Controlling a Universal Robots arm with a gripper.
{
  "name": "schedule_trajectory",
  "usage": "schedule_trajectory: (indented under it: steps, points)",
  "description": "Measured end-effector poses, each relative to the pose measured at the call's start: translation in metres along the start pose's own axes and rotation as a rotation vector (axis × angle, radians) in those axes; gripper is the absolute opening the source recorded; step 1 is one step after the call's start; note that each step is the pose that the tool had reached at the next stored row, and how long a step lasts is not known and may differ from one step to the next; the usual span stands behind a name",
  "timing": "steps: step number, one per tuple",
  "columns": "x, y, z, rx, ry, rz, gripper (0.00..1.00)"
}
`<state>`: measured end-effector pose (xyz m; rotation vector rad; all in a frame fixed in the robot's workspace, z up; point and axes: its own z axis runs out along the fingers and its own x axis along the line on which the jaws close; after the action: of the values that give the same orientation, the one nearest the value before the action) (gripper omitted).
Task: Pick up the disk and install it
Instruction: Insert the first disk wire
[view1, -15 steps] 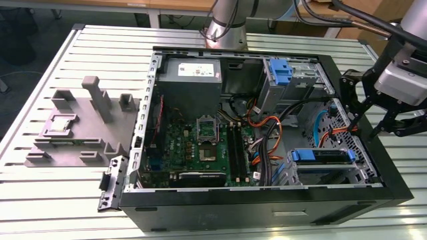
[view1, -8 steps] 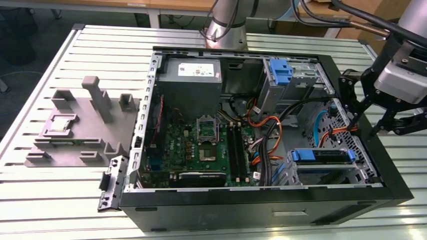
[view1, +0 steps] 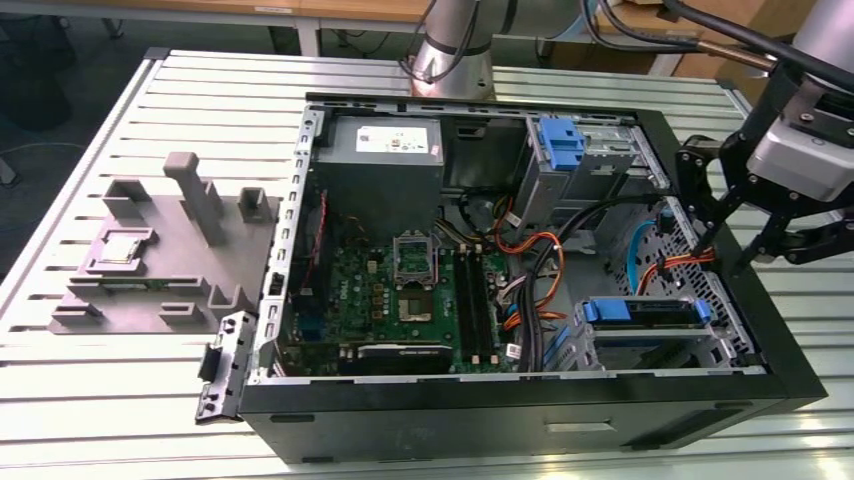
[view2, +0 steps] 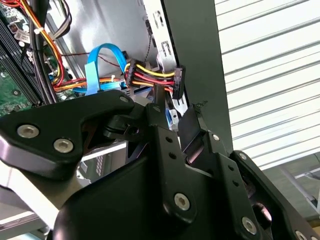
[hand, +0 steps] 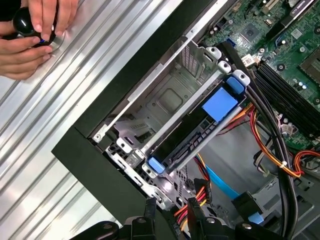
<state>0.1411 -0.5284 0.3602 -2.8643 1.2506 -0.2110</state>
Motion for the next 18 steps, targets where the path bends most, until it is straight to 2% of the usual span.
schedule_trajectory:
  steps: [5, 8, 12, 15, 18]
  points:
    - [-0.0002, -0.0001, 0.0012, 0.0087, -0.0044, -0.073, 0.38]
    - [-0.0003, 0.0000, 0.0021, 0.0112, -0.0044, -0.105, 0.38]
    - [-0.0009, -0.0015, 0.0033, 0.0023, 0.0049, -0.115, 0.38]
    - [-0.0021, -0.0040, 0.0039, -0.0085, 0.0153, -0.117, 0.38]
    - [-0.0026, -0.0058, 0.0044, -0.0118, 0.0187, -0.119, 0.38]
